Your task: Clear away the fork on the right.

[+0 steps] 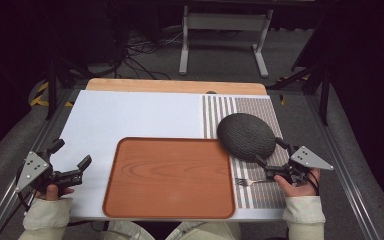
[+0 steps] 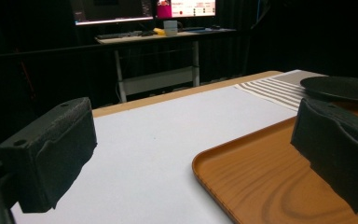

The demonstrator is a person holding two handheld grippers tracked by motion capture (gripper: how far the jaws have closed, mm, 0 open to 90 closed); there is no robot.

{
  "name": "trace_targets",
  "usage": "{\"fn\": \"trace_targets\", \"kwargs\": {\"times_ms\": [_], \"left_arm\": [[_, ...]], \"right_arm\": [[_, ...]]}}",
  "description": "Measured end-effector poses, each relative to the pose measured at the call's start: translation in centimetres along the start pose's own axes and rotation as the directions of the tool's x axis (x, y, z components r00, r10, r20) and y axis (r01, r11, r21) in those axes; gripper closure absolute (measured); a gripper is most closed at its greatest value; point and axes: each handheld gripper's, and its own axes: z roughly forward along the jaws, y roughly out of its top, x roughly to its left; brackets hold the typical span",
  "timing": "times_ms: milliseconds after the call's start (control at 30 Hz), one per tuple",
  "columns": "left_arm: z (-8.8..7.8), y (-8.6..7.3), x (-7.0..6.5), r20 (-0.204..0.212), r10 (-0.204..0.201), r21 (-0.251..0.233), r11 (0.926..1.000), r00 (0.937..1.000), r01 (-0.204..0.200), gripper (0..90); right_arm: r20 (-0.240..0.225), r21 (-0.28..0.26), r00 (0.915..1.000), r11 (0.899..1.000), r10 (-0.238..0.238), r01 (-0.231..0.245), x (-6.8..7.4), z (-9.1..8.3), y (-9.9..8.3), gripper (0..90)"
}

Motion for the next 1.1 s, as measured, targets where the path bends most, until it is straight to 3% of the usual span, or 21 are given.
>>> {"fn": "trace_targets", "kwargs": {"times_ms": [700, 933, 1100], "left_arm": [[0.1, -0.3, 0.1, 0.001, 0.003, 0.007, 1.0, 1.0, -0.003, 0.6], [0.2, -0.4, 0.1, 0.003, 0.007, 0.011, 0.9999, 1.0, -0.007, 0.7], [0.2, -0.4, -0.1, 0.003, 0.018, 0.014, 0.9997, 0.9998, -0.018, 0.7]], "right_arm": [[-0.008, 0.01, 1.0, 1.0, -0.001, 0.001, -0.1, -0.2, 0.0, 2.7], [-0.031, 0.019, 0.9994, 1.0, -0.015, 0.015, -0.3, 0.2, 1.3, 2.7], [-0.065, 0.05, 0.9962, 0.997, -0.058, 0.061, 0.0, 0.7, 2.7, 3.8]]}}
